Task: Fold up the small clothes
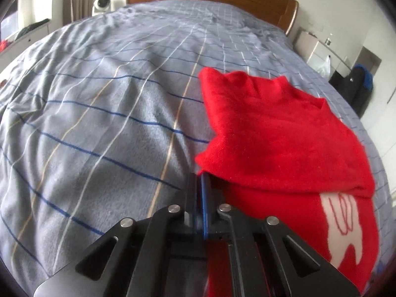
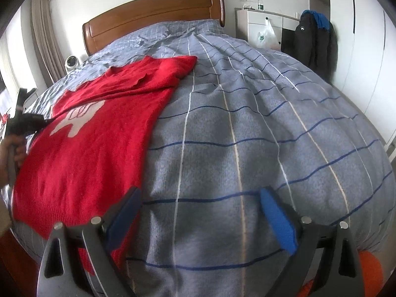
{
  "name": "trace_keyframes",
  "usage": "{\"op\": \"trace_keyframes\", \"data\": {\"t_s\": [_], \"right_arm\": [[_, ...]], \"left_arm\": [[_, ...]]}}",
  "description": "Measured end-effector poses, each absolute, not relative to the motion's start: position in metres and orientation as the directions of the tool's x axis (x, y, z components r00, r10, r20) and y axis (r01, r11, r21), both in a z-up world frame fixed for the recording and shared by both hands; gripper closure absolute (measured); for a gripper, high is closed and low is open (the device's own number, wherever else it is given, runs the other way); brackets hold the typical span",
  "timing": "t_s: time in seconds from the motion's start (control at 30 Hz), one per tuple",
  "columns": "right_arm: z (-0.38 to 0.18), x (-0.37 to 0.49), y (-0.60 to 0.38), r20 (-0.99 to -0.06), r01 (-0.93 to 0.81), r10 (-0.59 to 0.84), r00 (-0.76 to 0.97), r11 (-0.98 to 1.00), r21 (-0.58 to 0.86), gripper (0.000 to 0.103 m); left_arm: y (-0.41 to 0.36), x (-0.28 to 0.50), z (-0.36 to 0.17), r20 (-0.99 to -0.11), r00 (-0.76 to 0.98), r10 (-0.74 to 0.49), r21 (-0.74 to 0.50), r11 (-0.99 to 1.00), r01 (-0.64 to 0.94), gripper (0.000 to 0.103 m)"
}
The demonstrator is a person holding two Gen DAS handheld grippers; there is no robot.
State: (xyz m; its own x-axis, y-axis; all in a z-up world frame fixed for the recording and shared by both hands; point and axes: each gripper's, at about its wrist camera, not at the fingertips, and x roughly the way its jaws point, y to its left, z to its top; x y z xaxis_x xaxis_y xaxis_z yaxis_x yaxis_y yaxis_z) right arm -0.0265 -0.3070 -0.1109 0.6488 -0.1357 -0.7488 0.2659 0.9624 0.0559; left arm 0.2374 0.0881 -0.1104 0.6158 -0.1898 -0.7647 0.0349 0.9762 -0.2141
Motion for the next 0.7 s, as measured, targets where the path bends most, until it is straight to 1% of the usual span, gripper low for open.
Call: {"op": "trace_keyframes", "data": {"t_s": [0.03, 0.07, 0.2, 0.3, 0.37, 0.4, 0.43, 0.47, 0.5, 0.53, 0.57, 0.6, 0.7], "right_arm": [[-0.112, -0.025, -0.307, -0.752, 0.265, -0.135, 0.645, 0.963, 0.054, 0.008], [-0.113, -0.025, -0.307, -0.754, 0.264, -0.136, 0.643, 0.963, 0.052, 0.008], [-0.112, -0.025, -0.308, -0.75, 0.262, -0.126, 0.65, 0.963, 0.065, 0.008], [-0.109, -0.028, -0.311, -0.741, 0.27, -0.121, 0.66, 0.959, 0.083, 0.008], [-0.108, -0.028, -0.314, -0.738, 0.279, -0.121, 0.663, 0.956, 0.095, 0.008], [-0.108, -0.028, -0.316, -0.739, 0.284, -0.118, 0.664, 0.953, 0.102, 0.008], [-0.108, -0.029, -0.316, -0.739, 0.286, -0.118, 0.663, 0.952, 0.105, 0.008], [-0.107, -0.028, -0.317, -0.738, 0.288, -0.119, 0.664, 0.952, 0.106, 0.008], [-0.106, -0.029, -0.317, -0.735, 0.29, -0.122, 0.666, 0.952, 0.104, 0.008], [-0.103, -0.03, -0.317, -0.727, 0.291, -0.13, 0.674, 0.951, 0.1, 0.008], [-0.1, -0.031, -0.317, -0.719, 0.293, -0.137, 0.681, 0.951, 0.096, 0.008], [-0.097, -0.031, -0.317, -0.71, 0.295, -0.148, 0.689, 0.952, 0.088, 0.008], [-0.089, -0.027, -0.32, -0.69, 0.289, -0.164, 0.705, 0.955, 0.069, 0.008]], "left_arm": [[0.089, 0.239, -0.111, -0.766, 0.613, -0.194, -0.218, 0.975, 0.036, 0.101], [0.09, 0.238, -0.111, -0.766, 0.612, -0.197, -0.223, 0.974, 0.034, 0.097], [0.103, 0.228, -0.109, -0.768, 0.607, -0.205, -0.258, 0.966, 0.0, 0.094], [0.117, 0.201, -0.105, -0.77, 0.598, -0.223, -0.267, 0.964, 0.016, 0.085], [0.127, 0.176, -0.102, -0.774, 0.596, -0.215, -0.252, 0.967, 0.022, 0.066], [0.131, 0.163, -0.099, -0.776, 0.594, -0.21, -0.244, 0.97, 0.025, 0.062], [0.134, 0.15, -0.096, -0.778, 0.593, -0.206, -0.235, 0.972, 0.029, 0.056], [0.136, 0.14, -0.094, -0.781, 0.591, -0.203, -0.23, 0.973, 0.031, 0.047], [0.137, 0.13, -0.091, -0.784, 0.588, -0.198, -0.223, 0.974, 0.031, 0.04], [0.137, 0.119, -0.09, -0.788, 0.587, -0.188, -0.213, 0.977, 0.027, 0.029], [0.137, 0.109, -0.089, -0.79, 0.59, -0.166, -0.194, 0.981, 0.016, 0.021], [0.136, 0.102, -0.091, -0.791, 0.593, -0.148, -0.176, 0.984, 0.01, 0.019], [0.13, 0.092, -0.101, -0.797, 0.598, -0.081, -0.098, 0.995, 0.004, 0.019]]}}
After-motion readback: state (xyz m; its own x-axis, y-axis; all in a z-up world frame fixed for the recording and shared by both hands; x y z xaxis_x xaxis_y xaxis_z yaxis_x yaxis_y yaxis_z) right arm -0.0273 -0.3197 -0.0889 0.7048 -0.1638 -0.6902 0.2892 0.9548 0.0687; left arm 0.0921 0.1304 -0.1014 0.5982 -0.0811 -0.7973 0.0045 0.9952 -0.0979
